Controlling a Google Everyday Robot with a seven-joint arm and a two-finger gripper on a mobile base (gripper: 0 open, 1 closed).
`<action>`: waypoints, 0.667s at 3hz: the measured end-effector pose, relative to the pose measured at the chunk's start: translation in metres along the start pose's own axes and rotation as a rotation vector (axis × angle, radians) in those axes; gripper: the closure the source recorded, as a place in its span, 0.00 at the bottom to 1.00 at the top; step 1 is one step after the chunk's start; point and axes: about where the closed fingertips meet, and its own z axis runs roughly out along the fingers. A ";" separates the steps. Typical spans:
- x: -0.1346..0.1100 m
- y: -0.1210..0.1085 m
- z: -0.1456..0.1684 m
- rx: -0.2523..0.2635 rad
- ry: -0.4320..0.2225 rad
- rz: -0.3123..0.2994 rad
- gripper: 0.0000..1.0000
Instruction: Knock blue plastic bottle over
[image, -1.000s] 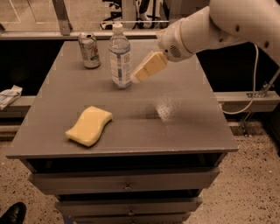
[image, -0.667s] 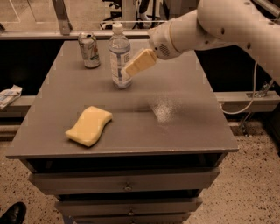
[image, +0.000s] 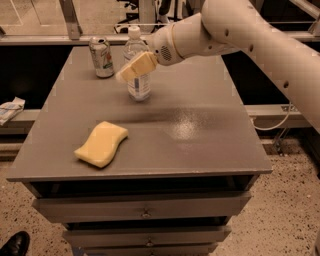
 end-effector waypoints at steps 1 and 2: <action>0.003 0.001 0.014 -0.010 0.002 0.016 0.25; 0.010 -0.011 0.008 0.040 0.014 0.027 0.48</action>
Offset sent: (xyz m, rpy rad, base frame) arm 0.0252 -0.0329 -0.0085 -0.0273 -0.0166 -0.1452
